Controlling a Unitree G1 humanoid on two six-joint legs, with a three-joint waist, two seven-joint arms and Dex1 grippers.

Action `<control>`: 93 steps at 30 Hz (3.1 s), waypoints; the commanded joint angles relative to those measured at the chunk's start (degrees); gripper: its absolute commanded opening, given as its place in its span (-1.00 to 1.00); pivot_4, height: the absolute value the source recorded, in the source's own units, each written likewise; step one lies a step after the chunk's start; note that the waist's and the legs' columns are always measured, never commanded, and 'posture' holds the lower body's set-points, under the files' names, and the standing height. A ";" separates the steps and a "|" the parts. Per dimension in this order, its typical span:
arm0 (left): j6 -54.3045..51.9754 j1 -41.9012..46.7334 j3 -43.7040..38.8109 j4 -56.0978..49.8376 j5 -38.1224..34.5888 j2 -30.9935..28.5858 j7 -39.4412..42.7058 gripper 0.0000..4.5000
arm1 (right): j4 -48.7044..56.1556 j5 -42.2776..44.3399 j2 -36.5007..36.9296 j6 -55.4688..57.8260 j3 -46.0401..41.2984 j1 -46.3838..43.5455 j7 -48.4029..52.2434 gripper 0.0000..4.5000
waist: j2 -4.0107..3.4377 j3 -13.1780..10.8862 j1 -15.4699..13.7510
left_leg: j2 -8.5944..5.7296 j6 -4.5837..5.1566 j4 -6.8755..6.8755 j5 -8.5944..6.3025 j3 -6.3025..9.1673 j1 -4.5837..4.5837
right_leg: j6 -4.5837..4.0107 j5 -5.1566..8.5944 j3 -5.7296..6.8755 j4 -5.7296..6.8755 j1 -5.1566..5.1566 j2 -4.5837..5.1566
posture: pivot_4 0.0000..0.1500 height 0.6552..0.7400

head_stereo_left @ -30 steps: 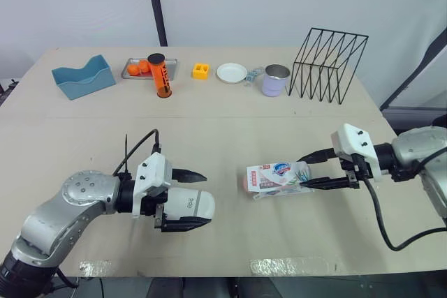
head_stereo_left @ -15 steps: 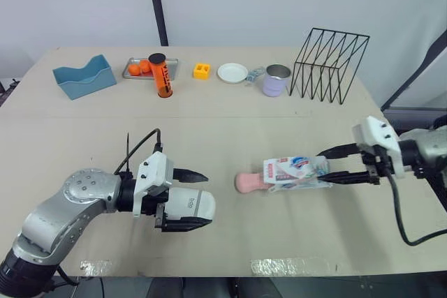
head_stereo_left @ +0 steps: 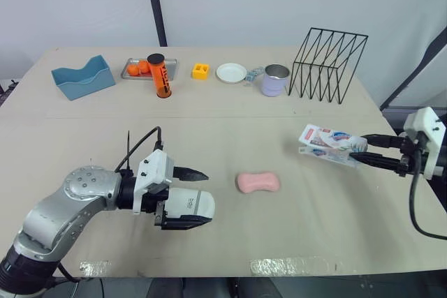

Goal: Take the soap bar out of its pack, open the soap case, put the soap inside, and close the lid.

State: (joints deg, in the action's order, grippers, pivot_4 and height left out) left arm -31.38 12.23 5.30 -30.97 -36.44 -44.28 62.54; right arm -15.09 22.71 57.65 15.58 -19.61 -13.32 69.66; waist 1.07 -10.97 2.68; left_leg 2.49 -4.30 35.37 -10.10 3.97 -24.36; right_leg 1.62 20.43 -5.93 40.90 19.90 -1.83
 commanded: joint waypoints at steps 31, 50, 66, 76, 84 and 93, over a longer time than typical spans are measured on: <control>3.01 -1.58 -3.03 0.83 1.22 -1.62 0.92 1.00 | 0.88 3.16 -2.89 -2.32 2.09 -6.15 2.10 0.98 | -0.14 -0.01 0.25 | 0.02 0.01 0.00 -0.01 -0.10 0.07 | 0.01 0.00 -0.10 0.01 -0.01 -0.03 | 1.00 1.00; 16.47 -3.15 -3.24 13.74 10.73 -7.78 10.91 1.00 | 29.98 7.73 -16.21 4.19 24.65 -8.73 6.62 0.98 | -0.17 -0.06 -0.05 | 0.04 0.02 -0.01 -0.01 0.05 -0.08 | 0.01 0.01 0.07 -0.03 0.09 0.00 | 1.00 1.00; 24.28 -0.90 1.86 20.53 17.53 -4.68 14.38 1.00 | 32.31 6.44 -17.16 1.30 26.57 -7.17 7.50 0.98 | -0.17 -0.07 -0.04 | 0.05 0.02 0.00 -0.01 0.05 -0.10 | 0.04 0.02 0.09 -0.02 0.12 -0.01 | 1.00 1.00; 28.51 0.39 3.73 24.28 20.59 -1.78 13.49 1.00 | 32.46 5.89 -17.60 1.79 26.69 -7.40 5.98 0.98 | -0.17 -0.07 -0.04 | 0.05 0.02 0.01 -0.01 0.06 -0.11 | 0.02 0.01 0.09 0.00 0.12 -0.03 | 1.00 1.00; 28.28 -1.15 3.27 24.10 21.04 -1.00 11.65 1.00 | 32.09 5.62 -17.96 1.75 26.83 -7.51 5.24 0.98 | -0.17 -0.07 -0.04 | 0.05 0.02 0.01 -0.01 0.06 -0.11 | 0.01 0.01 0.09 0.01 0.12 -0.02 | 1.00 1.00; 27.80 -1.84 3.24 23.39 20.59 -0.88 10.91 1.00 | 31.76 5.63 -18.11 1.88 27.00 -7.64 5.11 0.98 | -0.17 -0.07 -0.03 | 0.05 0.02 0.01 -0.01 0.06 -0.11 | 0.01 0.01 0.09 0.01 0.12 -0.02 | 1.00 1.00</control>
State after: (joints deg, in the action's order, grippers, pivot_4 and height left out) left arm -3.75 10.54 9.18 -5.79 -15.22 -45.23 73.54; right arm 15.51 27.86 39.73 17.67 7.33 -20.18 74.74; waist 0.90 -11.04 2.65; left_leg 2.55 -4.28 35.38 -10.11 4.03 -24.47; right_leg 1.63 20.43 -5.84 40.92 20.02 -1.86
